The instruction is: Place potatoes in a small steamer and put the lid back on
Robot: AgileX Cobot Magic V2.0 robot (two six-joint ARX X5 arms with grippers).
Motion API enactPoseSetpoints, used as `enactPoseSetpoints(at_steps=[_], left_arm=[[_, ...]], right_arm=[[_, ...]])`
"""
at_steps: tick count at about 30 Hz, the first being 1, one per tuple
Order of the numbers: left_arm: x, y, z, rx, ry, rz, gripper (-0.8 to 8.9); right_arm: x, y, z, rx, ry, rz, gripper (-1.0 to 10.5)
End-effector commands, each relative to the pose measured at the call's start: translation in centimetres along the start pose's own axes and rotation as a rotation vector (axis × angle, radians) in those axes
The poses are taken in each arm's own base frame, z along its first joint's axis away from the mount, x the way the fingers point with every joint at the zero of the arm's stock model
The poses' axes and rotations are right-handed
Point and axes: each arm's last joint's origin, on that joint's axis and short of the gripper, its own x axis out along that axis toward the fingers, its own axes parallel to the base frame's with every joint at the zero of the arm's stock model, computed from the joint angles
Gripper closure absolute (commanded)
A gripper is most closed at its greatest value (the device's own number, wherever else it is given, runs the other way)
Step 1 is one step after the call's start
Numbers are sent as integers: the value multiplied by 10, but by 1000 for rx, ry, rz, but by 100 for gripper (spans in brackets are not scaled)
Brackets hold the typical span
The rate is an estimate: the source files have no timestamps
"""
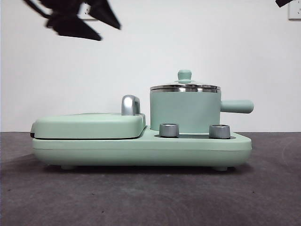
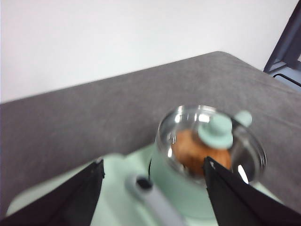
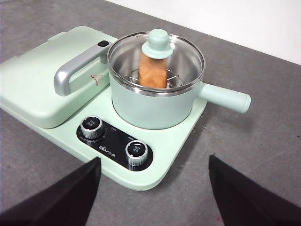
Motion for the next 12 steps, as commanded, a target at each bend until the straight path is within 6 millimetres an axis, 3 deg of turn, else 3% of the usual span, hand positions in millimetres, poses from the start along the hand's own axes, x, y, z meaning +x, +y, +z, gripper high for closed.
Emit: enactPoseSetpoints(at_steps=[1, 7, 12], left_arm=[[-22, -4, -20, -55, 14, 9, 475], [-72, -20, -51, -132, 18, 20, 475], [-106, -32, -64, -138, 90, 25, 474]], right_arm=[[0, 1, 2, -13, -8, 4, 596], [0, 1, 2, -13, -7, 5, 596], [0, 1, 2, -13, -3, 6, 596]])
